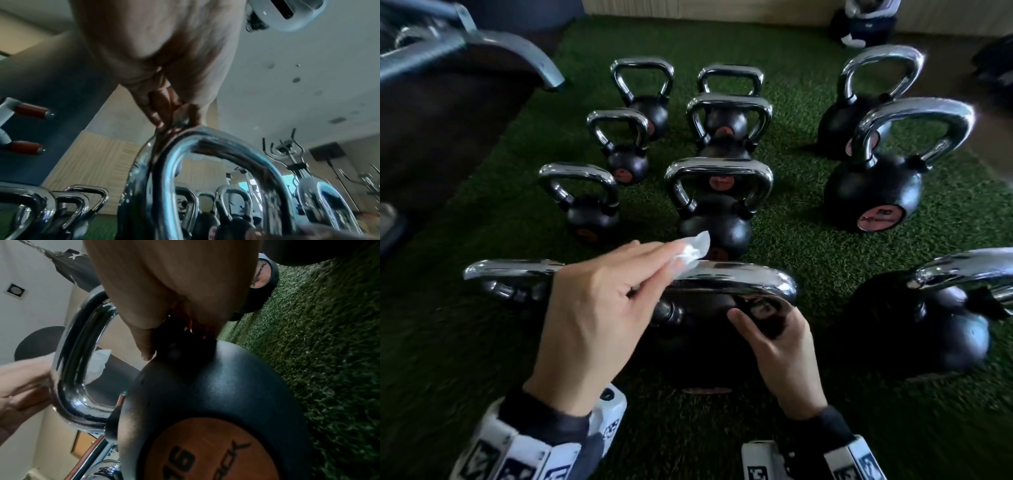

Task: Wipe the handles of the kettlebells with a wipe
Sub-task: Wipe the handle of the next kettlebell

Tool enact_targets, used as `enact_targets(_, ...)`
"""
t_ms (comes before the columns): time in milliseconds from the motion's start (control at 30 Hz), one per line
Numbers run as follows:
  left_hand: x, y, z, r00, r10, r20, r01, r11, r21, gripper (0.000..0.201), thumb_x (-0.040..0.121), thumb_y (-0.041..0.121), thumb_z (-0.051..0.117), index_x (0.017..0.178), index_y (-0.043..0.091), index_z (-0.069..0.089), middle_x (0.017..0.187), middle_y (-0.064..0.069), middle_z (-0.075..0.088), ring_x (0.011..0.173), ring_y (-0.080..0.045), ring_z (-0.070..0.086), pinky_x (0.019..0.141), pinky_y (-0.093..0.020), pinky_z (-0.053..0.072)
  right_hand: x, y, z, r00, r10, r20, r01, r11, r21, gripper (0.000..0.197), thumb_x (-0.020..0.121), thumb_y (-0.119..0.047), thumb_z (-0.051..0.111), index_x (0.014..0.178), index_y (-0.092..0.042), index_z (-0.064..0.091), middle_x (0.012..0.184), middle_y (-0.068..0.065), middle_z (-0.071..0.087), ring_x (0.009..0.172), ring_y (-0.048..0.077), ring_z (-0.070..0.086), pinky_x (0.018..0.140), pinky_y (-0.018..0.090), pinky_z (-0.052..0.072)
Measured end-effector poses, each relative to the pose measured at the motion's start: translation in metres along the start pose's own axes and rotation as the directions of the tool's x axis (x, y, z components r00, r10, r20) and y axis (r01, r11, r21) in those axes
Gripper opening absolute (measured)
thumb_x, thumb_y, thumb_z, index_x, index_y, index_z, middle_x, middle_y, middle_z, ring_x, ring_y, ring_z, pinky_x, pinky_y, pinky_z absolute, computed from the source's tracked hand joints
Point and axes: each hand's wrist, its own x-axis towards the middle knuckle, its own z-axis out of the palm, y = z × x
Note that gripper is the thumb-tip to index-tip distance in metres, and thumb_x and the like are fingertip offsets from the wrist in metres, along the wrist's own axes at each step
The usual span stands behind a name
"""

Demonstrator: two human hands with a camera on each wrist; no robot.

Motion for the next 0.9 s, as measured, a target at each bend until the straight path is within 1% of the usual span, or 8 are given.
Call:
enact_targets(133,-0.022,-0.003,0.017,0.993,0.035,-0.111,-0.036,0.999,-0.015,0.024,0.092,0.009,0.079,0.116,0.007,0.077,0.120,0.007,0.072,0.113,0.003,0.068,0.101,-0.019,0.054,-0.001,0.003,0.001,1.000,-0.015,-0.007,0.015,1.000,-0.005,0.026,0.084,-0.031,0.084,0.107,-0.021,0.076,0.102,-0.005,0.078,0.100,0.011,0.074,0.090,0.041,0.059)
enact_targets(233,-0.045,-0.032,0.019,0.948,-0.232,-0.219,0.186,0.960,-0.211,0.026,0.093,0.010,0.073,0.119,0.006,0.073,0.116,0.008,0.074,0.106,0.002,0.072,0.094,-0.018,0.056,0.000,0.005,0.000,1.000,-0.015,0.006,0.015,1.000,0.000,0.026,0.084,-0.032,0.084,0.107,-0.022,0.076,0.103,-0.006,0.078,0.101,0.011,0.073,0.090,0.042,0.059)
enact_targets(300,-0.057,-0.041,0.024,0.889,-0.404,-0.214,0.300,0.869,-0.394,0.029,0.093,0.013,0.068,0.121,0.007,0.069,0.113,0.021,0.074,0.104,0.002,0.073,0.094,-0.016,0.056,0.000,0.003,0.000,1.000,-0.022,0.005,0.022,1.000,0.009,0.026,0.084,-0.030,0.084,0.108,-0.022,0.076,0.104,-0.007,0.078,0.101,0.010,0.073,0.091,0.041,0.059)
enact_targets(467,-0.080,-0.039,0.047,0.808,-0.519,-0.278,0.303,0.772,-0.559,0.029,0.093,0.007,0.066,0.121,0.015,0.068,0.112,0.026,0.074,0.103,-0.006,0.075,0.091,-0.020,0.059,-0.001,0.005,-0.001,1.000,-0.016,0.001,0.016,1.000,0.003,0.029,0.082,-0.033,0.085,0.107,-0.024,0.075,0.103,-0.007,0.077,0.100,0.007,0.072,0.091,0.037,0.059)
enact_targets(600,-0.102,-0.044,0.062,0.762,-0.627,-0.160,0.405,0.655,-0.638,0.024,0.086,0.010,0.069,0.108,0.017,0.073,0.099,0.022,0.078,0.093,-0.004,0.077,0.082,-0.013,0.058,0.000,0.005,-0.004,1.000,-0.009,-0.001,0.009,1.000,-0.017,0.031,0.079,-0.039,0.085,0.105,-0.025,0.075,0.101,-0.006,0.077,0.098,0.007,0.073,0.089,0.041,0.060)
enact_targets(700,-0.107,-0.041,0.066,0.773,-0.623,-0.119,0.429,0.652,-0.625,0.024,0.082,0.009,0.073,0.105,0.016,0.075,0.098,0.020,0.078,0.087,0.002,0.075,0.079,-0.009,0.055,0.003,0.006,-0.007,0.999,0.009,0.036,-0.008,1.000,-0.027,0.035,0.079,-0.047,0.086,0.106,-0.028,0.076,0.103,-0.006,0.077,0.100,0.009,0.073,0.090,0.044,0.060)
enact_targets(800,-0.103,-0.046,0.067,0.818,-0.551,-0.165,0.402,0.753,-0.521,0.029,0.082,0.011,0.077,0.110,0.008,0.074,0.099,0.028,0.074,0.085,0.008,0.073,0.078,-0.007,0.054,0.004,0.005,-0.012,0.998,0.010,0.066,-0.008,0.999,-0.031,0.040,0.076,-0.051,0.086,0.108,-0.029,0.076,0.103,-0.007,0.077,0.100,0.011,0.074,0.089,0.045,0.060)
enact_targets(900,-0.090,-0.053,0.068,0.840,-0.520,-0.155,0.401,0.787,-0.468,0.038,0.081,0.014,0.078,0.115,0.000,0.071,0.089,0.039,0.071,0.084,0.013,0.070,0.077,-0.005,0.051,-0.004,-0.001,-0.020,0.997,-0.045,0.066,0.052,0.994,-0.096,0.033,0.075,-0.038,0.091,0.103,-0.028,0.077,0.098,-0.015,0.076,0.092,0.004,0.072,0.084,0.029,0.059)
